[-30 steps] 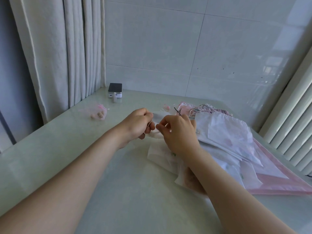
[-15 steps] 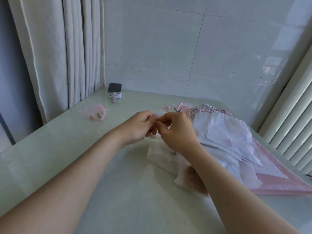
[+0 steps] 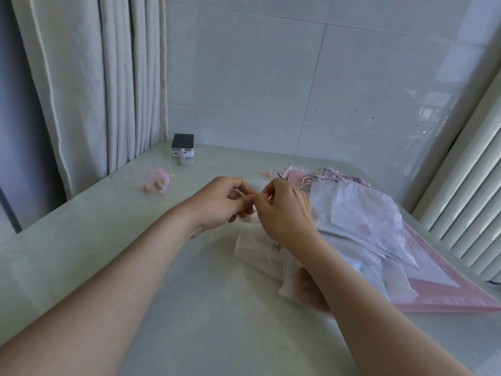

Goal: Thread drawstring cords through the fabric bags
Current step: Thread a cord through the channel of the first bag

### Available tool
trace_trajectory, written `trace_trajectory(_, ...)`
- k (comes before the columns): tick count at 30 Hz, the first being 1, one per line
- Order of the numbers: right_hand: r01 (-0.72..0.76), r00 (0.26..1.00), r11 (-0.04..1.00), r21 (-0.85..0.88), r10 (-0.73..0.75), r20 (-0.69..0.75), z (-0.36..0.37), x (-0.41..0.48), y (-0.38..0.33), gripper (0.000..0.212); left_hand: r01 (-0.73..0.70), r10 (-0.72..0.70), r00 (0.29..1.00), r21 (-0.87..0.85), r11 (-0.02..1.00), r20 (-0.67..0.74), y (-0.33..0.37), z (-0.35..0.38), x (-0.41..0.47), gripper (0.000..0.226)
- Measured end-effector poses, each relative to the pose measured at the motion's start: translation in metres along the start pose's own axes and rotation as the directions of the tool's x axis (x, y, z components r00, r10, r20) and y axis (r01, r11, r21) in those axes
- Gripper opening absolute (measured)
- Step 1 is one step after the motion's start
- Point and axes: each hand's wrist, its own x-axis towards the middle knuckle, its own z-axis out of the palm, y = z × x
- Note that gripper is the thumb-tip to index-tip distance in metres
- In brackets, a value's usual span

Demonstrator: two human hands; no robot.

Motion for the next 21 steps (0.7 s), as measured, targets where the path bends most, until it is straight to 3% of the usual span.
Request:
trace_trajectory(9,0.041,0.999,0.996,0.075,-0.040,-0.013,-0.002,-0.003,-0.005,0.011,0.077,-0.076,0.997,-0.033,0.997,0.004,0.003,-0.005,0.000,0.016)
trace_trajectory(14,0.086,0.996,0.988,0.128,-0.087,0.004,-0.008,-0.004,-0.005,0.022,0.084,-0.076,0.992,0.086,0.993,-0.097,0.000,-0.009,0.001,0.016)
trace_trajectory(21,-0.075,0.997,0.894,0.441,0.071,0.024,-0.018,0.001,-0.005,0.025,0.005,-0.026,0.998,0.361,0.933,0.055,0.004,-0.005,-0.005,0.016)
